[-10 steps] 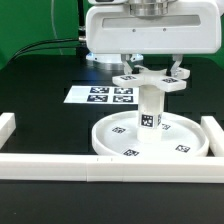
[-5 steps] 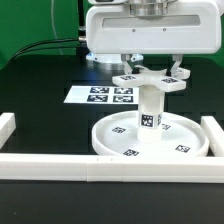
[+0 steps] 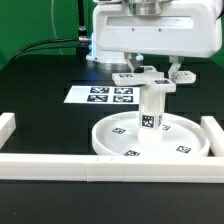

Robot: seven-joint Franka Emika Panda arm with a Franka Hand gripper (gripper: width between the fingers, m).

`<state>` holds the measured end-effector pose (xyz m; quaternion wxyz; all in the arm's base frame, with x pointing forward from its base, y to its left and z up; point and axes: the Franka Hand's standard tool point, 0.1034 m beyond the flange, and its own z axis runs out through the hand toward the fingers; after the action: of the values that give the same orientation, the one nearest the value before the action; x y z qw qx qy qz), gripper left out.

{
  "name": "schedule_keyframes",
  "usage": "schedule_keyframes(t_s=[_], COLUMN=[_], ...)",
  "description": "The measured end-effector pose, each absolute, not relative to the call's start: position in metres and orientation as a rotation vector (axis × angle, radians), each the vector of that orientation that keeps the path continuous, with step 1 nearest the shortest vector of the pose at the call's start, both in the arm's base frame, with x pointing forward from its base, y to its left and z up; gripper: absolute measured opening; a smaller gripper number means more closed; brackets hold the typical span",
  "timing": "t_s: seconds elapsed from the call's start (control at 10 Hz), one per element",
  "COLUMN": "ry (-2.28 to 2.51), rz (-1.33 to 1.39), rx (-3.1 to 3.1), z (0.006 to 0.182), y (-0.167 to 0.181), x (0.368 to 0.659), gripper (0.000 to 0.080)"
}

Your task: Assemble round table

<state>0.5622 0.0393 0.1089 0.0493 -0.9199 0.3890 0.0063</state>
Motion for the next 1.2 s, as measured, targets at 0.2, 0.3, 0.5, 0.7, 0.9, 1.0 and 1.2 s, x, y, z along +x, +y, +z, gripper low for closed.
schedule_keyframes(t_s=[0.2, 0.3, 0.5, 0.7, 0.9, 1.0, 1.2], ry=[1.565, 1.712, 1.949, 2.045, 2.170, 2.245, 2.478], rz=[0.024, 0.023, 0.034, 0.046, 0.064, 0.075, 0.085], rx=[-2.566, -2.469, -2.271, -2.182, -2.054, -1.969, -1.630], z=[0.1079, 0.1079, 0.1077, 0.1076, 0.1076, 0.1075, 0.1066], y=[0.0383, 0.0382, 0.0378, 0.0378, 0.0379, 0.0378, 0.0371], x=[0.5621, 0.5627, 0.5632, 0.5632, 0.5633, 0.5633, 0.5629], gripper=[0.0446, 0.0446, 0.0446, 0.0446, 0.0446, 0.0446, 0.0446])
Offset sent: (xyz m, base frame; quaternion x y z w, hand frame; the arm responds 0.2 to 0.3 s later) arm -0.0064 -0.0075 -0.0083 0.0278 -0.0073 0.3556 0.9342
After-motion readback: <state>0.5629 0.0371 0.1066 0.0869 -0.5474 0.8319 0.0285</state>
